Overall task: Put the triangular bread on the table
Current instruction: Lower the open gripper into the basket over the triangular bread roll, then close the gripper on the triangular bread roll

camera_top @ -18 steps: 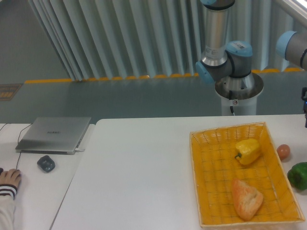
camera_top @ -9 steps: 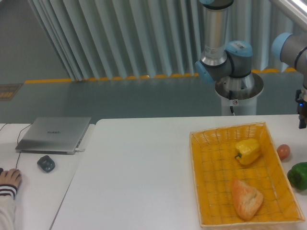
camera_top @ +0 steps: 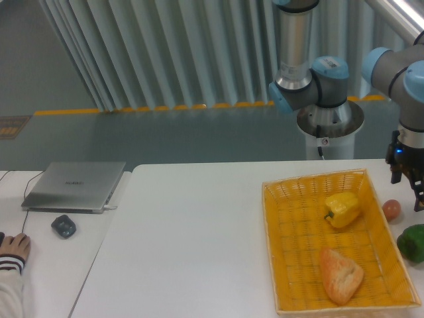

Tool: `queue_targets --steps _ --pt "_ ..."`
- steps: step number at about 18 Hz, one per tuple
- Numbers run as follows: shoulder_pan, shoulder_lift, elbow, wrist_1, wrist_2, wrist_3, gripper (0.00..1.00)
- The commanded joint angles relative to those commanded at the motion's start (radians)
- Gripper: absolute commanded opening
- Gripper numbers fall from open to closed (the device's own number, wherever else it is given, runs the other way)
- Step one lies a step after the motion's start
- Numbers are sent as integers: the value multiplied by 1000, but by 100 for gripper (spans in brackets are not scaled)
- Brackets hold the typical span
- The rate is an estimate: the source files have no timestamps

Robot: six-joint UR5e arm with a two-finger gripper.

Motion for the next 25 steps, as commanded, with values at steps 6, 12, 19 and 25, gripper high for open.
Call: queue_targets --steps 6,12,19,25 --pt "-133 -106 12 202 -40 -362 100" --pt "-170 -166 12 247 -37 -378 100" --pt "-196 -215 17 284 -31 -381 100" --pt "-213 -232 14 284 11 -379 100"
